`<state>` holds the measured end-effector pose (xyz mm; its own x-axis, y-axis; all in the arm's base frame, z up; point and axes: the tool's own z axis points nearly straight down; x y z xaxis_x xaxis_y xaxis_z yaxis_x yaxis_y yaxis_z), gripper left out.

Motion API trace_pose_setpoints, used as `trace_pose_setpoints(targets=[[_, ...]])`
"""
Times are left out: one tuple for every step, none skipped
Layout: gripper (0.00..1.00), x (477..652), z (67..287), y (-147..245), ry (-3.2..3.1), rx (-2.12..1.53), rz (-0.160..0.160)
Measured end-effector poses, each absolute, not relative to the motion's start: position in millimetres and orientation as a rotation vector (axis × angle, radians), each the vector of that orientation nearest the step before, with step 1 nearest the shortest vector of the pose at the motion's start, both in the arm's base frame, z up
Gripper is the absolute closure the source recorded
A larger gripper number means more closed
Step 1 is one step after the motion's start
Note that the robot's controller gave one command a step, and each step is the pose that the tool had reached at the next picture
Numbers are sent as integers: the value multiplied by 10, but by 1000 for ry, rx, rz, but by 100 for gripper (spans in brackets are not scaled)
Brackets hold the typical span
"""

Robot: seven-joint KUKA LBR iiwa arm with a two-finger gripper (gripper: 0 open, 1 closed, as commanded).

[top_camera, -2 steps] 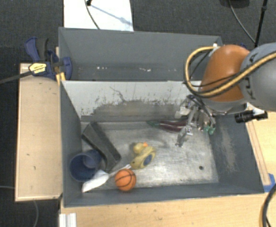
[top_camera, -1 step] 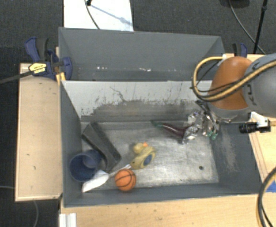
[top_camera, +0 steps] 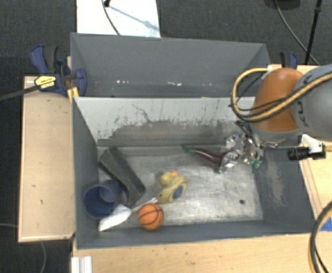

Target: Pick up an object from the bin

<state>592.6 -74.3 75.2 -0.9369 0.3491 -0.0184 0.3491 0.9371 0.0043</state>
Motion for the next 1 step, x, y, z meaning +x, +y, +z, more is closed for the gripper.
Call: trace_pose_setpoints(targets=[[100,5874,2414,-674,3059,685,1]])
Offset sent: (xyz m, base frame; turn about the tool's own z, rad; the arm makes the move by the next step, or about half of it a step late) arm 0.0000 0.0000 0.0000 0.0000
